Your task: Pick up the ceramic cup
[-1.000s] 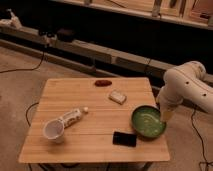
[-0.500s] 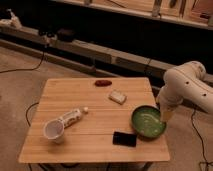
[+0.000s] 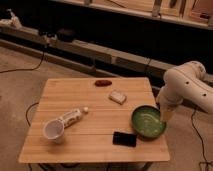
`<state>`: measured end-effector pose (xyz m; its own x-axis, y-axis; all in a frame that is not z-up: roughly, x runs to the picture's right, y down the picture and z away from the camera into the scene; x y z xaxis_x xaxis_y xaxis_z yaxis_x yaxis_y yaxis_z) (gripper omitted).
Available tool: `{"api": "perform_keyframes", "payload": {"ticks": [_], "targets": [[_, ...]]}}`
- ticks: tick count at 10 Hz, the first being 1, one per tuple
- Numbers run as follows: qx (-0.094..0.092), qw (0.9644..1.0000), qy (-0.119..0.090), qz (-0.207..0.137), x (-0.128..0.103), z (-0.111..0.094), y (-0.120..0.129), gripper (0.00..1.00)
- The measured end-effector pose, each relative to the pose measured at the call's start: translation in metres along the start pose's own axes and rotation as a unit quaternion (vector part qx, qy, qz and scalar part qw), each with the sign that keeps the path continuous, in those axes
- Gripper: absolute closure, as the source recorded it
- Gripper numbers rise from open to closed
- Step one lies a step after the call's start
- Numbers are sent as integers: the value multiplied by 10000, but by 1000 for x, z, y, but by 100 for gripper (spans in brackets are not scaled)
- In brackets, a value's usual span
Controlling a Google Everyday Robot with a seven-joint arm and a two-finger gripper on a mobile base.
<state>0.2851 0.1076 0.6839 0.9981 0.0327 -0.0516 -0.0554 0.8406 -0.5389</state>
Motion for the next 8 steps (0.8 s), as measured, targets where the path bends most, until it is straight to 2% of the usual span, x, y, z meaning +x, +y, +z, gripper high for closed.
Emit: {"api": "perform_keyframes", "payload": {"ticks": [6, 8], "targets": [[1, 10000, -1, 1, 0, 0, 0, 35], [35, 9998, -88, -199, -5, 0, -4, 35]]}}
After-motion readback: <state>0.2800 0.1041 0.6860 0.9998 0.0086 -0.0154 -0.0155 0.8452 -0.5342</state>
